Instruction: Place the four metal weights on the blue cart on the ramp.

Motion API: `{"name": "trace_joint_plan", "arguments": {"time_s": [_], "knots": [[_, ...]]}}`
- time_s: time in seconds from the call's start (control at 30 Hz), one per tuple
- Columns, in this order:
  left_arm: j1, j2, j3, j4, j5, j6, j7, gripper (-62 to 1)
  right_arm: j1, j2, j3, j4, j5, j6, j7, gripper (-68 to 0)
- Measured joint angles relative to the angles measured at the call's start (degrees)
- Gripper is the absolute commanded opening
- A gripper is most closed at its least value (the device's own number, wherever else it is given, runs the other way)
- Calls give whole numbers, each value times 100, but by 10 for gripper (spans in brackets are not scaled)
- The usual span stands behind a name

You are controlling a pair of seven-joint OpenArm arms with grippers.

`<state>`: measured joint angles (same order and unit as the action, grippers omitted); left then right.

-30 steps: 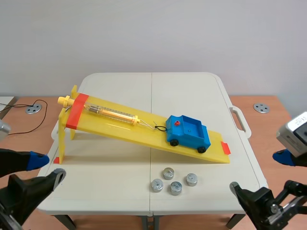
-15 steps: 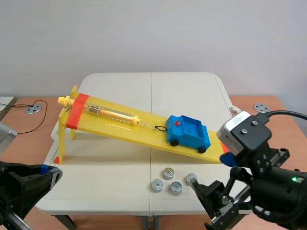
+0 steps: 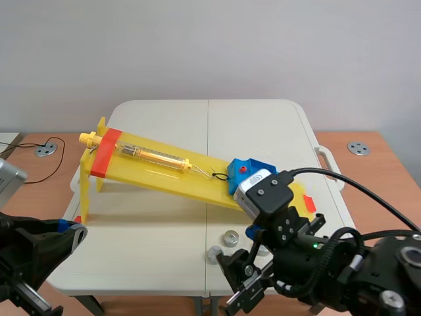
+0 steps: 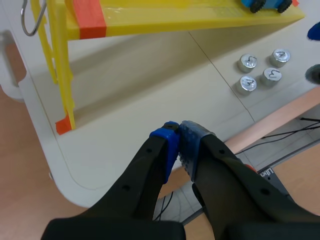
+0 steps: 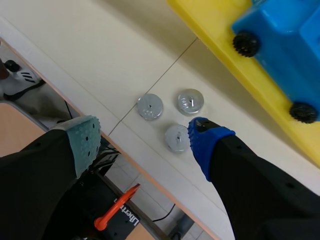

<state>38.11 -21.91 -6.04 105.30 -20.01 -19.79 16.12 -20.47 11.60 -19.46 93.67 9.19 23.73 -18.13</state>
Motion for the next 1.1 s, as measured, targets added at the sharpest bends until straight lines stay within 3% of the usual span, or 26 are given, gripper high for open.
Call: {"name": "trace_joint_plan", "arguments": {"time_s": [0.4,1.1], "knots": [[-68,0,0,-280,0,0,-2,-580,494,-374,-457,-798,-758,-365,44,-316],[-68,2,0,-284,0,0,-2,-580,1102,-699,-730,-2133,-1051,-470,553,-344]]}}
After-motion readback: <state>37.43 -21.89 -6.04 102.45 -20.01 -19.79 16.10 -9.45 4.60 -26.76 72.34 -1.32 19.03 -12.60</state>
